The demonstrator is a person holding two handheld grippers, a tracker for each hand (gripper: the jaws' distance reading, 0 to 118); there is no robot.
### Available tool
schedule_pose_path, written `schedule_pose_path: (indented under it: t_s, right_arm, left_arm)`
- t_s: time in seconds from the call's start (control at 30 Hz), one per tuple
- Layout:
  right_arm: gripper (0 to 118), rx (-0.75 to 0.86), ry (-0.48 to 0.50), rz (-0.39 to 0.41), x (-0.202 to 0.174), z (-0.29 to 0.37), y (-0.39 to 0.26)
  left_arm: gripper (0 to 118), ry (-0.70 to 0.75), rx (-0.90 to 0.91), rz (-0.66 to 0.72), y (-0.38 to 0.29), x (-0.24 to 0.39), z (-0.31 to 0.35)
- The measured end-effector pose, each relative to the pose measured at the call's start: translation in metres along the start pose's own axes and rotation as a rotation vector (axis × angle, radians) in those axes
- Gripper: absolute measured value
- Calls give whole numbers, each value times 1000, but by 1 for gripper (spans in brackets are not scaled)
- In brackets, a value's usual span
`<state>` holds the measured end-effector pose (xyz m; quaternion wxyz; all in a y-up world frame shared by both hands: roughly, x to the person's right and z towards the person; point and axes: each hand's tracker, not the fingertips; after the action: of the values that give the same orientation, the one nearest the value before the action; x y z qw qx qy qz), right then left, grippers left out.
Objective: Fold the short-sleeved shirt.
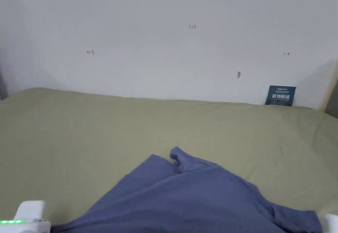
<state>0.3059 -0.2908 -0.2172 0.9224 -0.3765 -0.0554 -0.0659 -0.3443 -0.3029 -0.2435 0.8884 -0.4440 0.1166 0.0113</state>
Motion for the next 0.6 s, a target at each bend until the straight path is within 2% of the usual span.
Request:
schedule_pose_path:
  t_s: [0.13,0.33,0.37,0.4,0.43,0.47,0.5,0.53,0.57,0.6]
  right_arm:
    - [5,2,3,-67,20,34,-39]
    - [6,-7,6,-63,22,43,-55]
    - [7,-7,6,-61,22,42,-52]
    - [20,-1,0,-56,17,44,-50]
    - [49,6,-2,-52,17,45,-47]
    - [88,9,-2,-54,16,46,-45]
    - [118,13,-10,-58,16,46,-42]
    - [115,8,-16,-62,14,46,-41]
    - [114,10,-19,-68,13,49,-41]
    - [115,112,-43,-91,11,56,-36]
  left_arm:
    - [0,-29,-8,23,-36,-19,24]
    - [0,-69,10,-8,-50,-23,38]
    - [0,-73,6,-6,-50,-21,38]
    - [2,-83,7,-3,-48,-22,39]
    - [14,-88,16,7,-46,-24,40]
    - [44,-103,28,11,-44,-26,42]
    - [96,-117,36,11,-43,-28,45]
    - [118,-122,42,10,-43,-29,46]
    - [118,-119,41,9,-42,-28,47]
    - [118,-114,44,7,-43,-28,50]
